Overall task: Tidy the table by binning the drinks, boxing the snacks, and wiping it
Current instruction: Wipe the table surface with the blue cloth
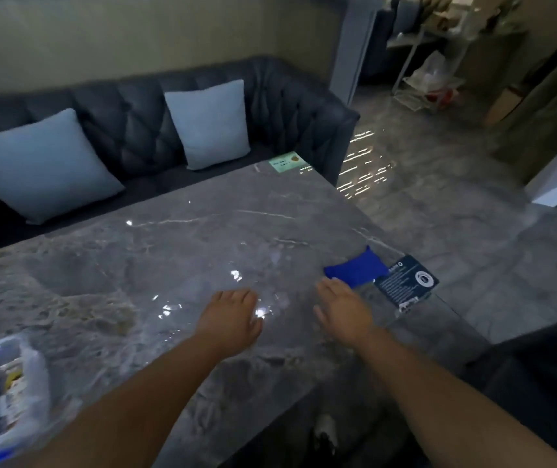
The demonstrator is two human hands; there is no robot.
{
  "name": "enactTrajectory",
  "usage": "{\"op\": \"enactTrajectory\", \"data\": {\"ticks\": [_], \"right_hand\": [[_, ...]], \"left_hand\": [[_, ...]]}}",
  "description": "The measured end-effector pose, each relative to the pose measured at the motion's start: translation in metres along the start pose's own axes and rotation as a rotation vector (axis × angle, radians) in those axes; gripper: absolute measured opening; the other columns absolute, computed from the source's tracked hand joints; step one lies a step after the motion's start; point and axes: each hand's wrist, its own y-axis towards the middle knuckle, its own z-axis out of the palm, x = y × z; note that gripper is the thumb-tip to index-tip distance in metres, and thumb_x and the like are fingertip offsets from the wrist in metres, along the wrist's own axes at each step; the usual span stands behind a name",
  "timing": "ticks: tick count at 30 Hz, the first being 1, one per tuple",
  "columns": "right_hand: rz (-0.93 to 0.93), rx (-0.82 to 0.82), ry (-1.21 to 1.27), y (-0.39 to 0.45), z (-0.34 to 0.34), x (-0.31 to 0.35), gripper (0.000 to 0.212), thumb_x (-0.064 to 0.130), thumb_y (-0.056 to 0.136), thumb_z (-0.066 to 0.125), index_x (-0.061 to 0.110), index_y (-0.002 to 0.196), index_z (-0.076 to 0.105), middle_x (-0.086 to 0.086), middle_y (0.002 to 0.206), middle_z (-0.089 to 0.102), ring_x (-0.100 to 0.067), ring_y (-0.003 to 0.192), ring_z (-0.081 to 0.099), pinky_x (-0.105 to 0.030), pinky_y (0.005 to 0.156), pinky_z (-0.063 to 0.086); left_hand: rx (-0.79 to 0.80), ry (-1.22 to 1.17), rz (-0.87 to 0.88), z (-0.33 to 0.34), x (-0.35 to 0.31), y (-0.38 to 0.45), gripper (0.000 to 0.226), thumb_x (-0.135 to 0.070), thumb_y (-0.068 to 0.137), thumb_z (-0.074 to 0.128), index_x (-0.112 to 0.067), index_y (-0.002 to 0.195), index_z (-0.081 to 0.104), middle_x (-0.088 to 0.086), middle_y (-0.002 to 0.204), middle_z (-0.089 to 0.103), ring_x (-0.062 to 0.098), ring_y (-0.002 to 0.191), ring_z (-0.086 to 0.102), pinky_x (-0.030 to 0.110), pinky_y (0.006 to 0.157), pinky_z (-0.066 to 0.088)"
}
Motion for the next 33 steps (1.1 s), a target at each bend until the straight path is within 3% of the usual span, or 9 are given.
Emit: {"op": "enactTrajectory", "data": {"ticks": [9,15,18,21,23,26,29,33], "right_hand": [[-0.15,0.086,-0.074,0.042,-0.008,-0.135,0.054,0.036,0.093,0.047,0.01,0.14,0.04,-0.012,0.147,0.04,-0.026,0.136,0.034,-0.033,0.115,0.018],[-0.217,0.211,-0.076,0.072,0.0,-0.172,0.054,0.037,0.094,0.043,0.012,0.142,0.038,-0.011,0.149,0.038,-0.026,0.138,0.031,-0.036,0.114,0.02],[-0.252,0.275,-0.097,0.085,0.009,-0.18,0.054,0.039,0.095,0.042,0.013,0.142,0.037,-0.009,0.151,0.035,-0.025,0.139,0.028,-0.038,0.114,0.021],[-0.334,0.317,-0.113,0.096,0.016,-0.185,0.057,0.04,0.095,0.042,0.014,0.144,0.033,-0.01,0.154,0.029,-0.026,0.141,0.024,-0.039,0.114,0.021],[-0.407,0.33,-0.15,0.102,0.02,-0.19,0.064,0.045,0.093,0.042,0.014,0.146,0.026,-0.01,0.157,0.02,-0.026,0.143,0.018,-0.04,0.116,0.018],[-0.512,0.384,-0.24,0.115,0.025,-0.197,0.075,0.058,0.09,0.036,0.018,0.149,0.014,-0.009,0.159,0.007,-0.027,0.145,0.008,-0.044,0.118,0.013],[-0.568,0.421,-0.312,0.131,0.031,-0.199,0.078,0.066,0.087,0.027,0.023,0.149,0.006,-0.007,0.16,0.0,-0.028,0.146,0.002,-0.047,0.117,0.009],[-0.6,0.434,-0.349,0.14,0.038,-0.198,0.077,0.064,0.088,0.03,0.022,0.148,0.008,-0.009,0.158,0.011,-0.029,0.143,0.012,-0.048,0.115,0.012]], "left_hand": [[0.034,-0.057,-0.096,0.047,-0.099,0.088,0.048,-0.034,0.091,0.048,-0.014,0.134,0.051,0.01,0.132,0.057,0.031,0.117,0.053,0.036,0.102,0.033],[0.198,-0.013,-0.141,0.065,-0.125,0.114,0.037,-0.035,0.093,0.04,-0.014,0.12,0.054,0.011,0.122,0.058,0.032,0.109,0.053,0.04,0.089,0.041],[0.22,-0.028,-0.131,0.081,-0.128,0.116,0.037,-0.035,0.093,0.042,-0.012,0.12,0.054,0.011,0.127,0.052,0.032,0.115,0.048,0.04,0.09,0.042],[0.216,-0.068,-0.162,0.098,-0.132,0.117,0.05,-0.042,0.093,0.041,-0.013,0.134,0.044,0.011,0.144,0.039,0.031,0.131,0.037,0.042,0.104,0.035],[0.258,-0.086,-0.228,0.108,-0.138,0.117,0.064,-0.051,0.094,0.035,-0.015,0.147,0.028,0.01,0.157,0.023,0.029,0.144,0.02,0.044,0.116,0.02],[0.311,-0.024,-0.258,0.123,-0.147,0.114,0.074,-0.057,0.095,0.027,-0.015,0.153,0.01,0.01,0.162,0.005,0.028,0.148,0.001,0.045,0.117,0.004],[0.294,0.005,-0.267,0.128,-0.148,0.112,0.076,-0.058,0.094,0.027,-0.014,0.153,0.007,0.011,0.162,0.002,0.028,0.148,-0.001,0.045,0.117,0.003],[0.29,-0.011,-0.261,0.131,-0.144,0.112,0.077,-0.06,0.093,0.028,-0.015,0.153,0.007,0.009,0.162,0.002,0.028,0.148,-0.001,0.045,0.117,0.004]]}}
